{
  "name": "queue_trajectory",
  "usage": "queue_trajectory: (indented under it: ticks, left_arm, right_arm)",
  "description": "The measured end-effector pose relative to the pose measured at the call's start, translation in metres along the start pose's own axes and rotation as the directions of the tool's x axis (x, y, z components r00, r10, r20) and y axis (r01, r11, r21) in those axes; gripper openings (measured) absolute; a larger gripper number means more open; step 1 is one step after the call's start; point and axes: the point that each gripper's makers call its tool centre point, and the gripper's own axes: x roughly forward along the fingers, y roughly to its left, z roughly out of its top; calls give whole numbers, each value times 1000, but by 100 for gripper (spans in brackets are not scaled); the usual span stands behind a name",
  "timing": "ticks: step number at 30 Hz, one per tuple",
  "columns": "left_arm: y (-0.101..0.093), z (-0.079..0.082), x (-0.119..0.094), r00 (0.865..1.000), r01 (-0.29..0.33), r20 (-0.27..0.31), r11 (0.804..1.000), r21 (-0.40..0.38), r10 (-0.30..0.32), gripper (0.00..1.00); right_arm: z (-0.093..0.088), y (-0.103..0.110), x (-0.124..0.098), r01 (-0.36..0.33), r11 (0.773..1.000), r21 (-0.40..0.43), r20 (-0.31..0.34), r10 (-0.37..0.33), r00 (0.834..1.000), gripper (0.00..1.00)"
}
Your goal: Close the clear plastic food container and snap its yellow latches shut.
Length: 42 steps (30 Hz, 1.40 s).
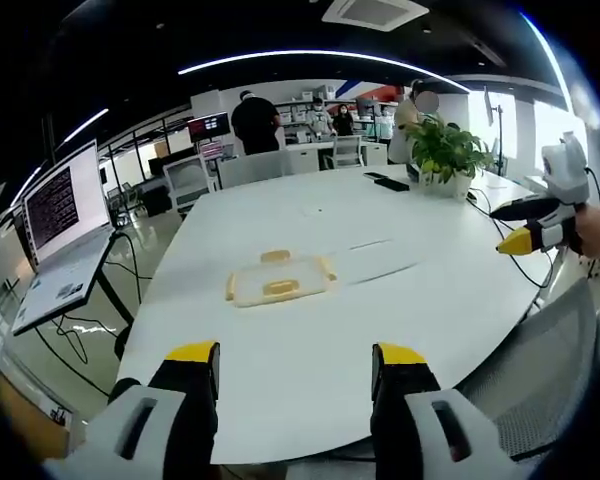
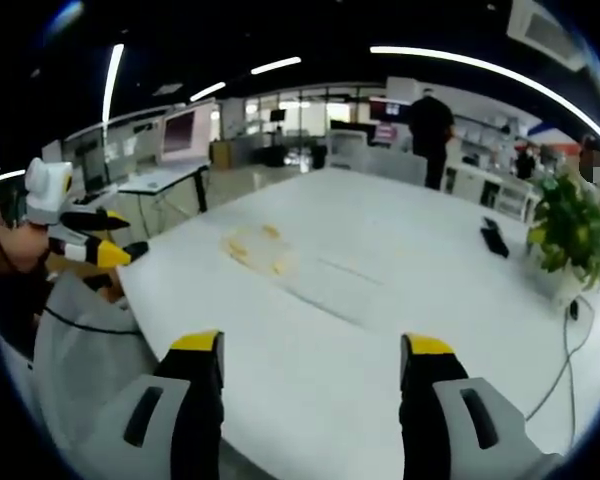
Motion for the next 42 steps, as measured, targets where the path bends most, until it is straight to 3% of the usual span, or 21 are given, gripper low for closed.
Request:
queue_trajectory:
  ticks: [19,30,42]
  left_arm:
    - [17,4,9,1000,28,9,999,40,-29,57]
    - [44,17,25,997,64,32,993,102,-68,57]
    - [60,29,39,992,104,51,986,132,-112,57]
  right_arm:
    - [8,1,7,12,1000,-25,-3,-12,1000,68]
    - [26,-3,20,25,997,-68,-7,-25,1000,67]
    - [48,13,46,22,994,-105,1,-22,1000,66]
